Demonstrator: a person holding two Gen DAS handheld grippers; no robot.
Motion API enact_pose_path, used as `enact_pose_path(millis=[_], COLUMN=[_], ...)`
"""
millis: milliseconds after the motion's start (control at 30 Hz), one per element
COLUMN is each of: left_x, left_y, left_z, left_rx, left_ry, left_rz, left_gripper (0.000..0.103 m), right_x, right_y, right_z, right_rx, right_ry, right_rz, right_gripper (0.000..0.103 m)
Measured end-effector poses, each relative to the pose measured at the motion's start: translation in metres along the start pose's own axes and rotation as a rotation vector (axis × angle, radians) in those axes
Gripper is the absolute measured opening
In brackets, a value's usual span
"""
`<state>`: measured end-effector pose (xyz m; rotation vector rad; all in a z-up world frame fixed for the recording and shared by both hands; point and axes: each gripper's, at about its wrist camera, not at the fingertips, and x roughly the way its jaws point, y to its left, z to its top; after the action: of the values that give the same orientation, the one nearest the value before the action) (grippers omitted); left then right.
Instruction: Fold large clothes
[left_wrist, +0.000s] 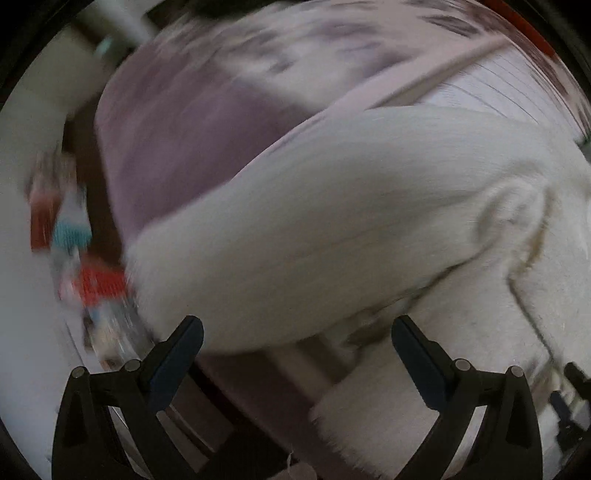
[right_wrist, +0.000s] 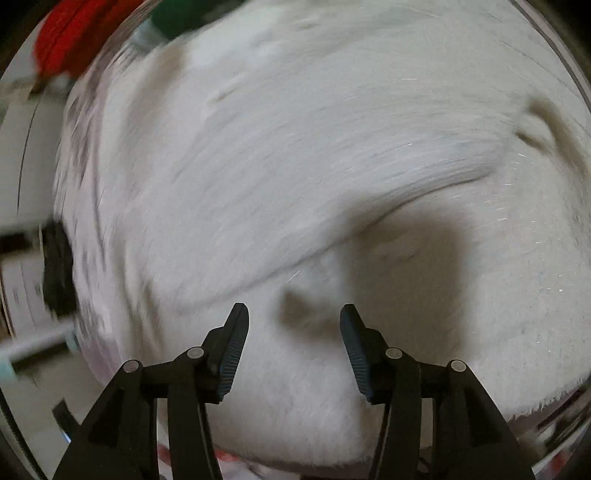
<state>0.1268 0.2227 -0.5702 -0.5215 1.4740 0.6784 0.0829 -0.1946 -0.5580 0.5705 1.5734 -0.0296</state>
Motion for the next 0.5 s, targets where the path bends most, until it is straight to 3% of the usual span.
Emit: enact_pose_path(millis=[133,267,300,367,400,433,500], left_x=[0.026,0.055,0.061,0.065,0.062,0.059,0.045], left_y=[0.058,0.102,0.11,0.12,0.124,0.128,0.134], left_z=[-0.01,-0.011,-0.008,0.0,0.005,0.01,0.022], left_rx=[-0.233,-0.488,-0.541,-0.594,-0.613,-0.618,-0.591], left_ry=[0.073,0.097,0.089,0.056,0.02,-0.012,-0.097], left_rz=[-0.127,-0.294,-0.347,-0.351,-0.35,-0.338,-0.341], left_gripper=[0.103,0.098,0.087,0.074,0.058,0.033,0.016], right_x=[0.034,0.073,0.085,0.094,0.1,0.107,0.112], right_y=[0.082,0.159,0.182,0.196,0.202,0.207,0.211], right_z=[-0.004,-0.005,0.005,-0.001,0.006,0.005,0.003], right_rx=[-0.116,-0.258,-0.276,-0.304,-0.309,-0.314,-0.325], right_ry=[0.072,0.055,0.051,0.049,0.053,0.055,0.048], right_rz=[-0.022,-0.049,-0.053,-0.064,-0.067,-0.075,-0.095], right_gripper=[0.054,0.054,0.054,0.054,0.054,0.054,0.054])
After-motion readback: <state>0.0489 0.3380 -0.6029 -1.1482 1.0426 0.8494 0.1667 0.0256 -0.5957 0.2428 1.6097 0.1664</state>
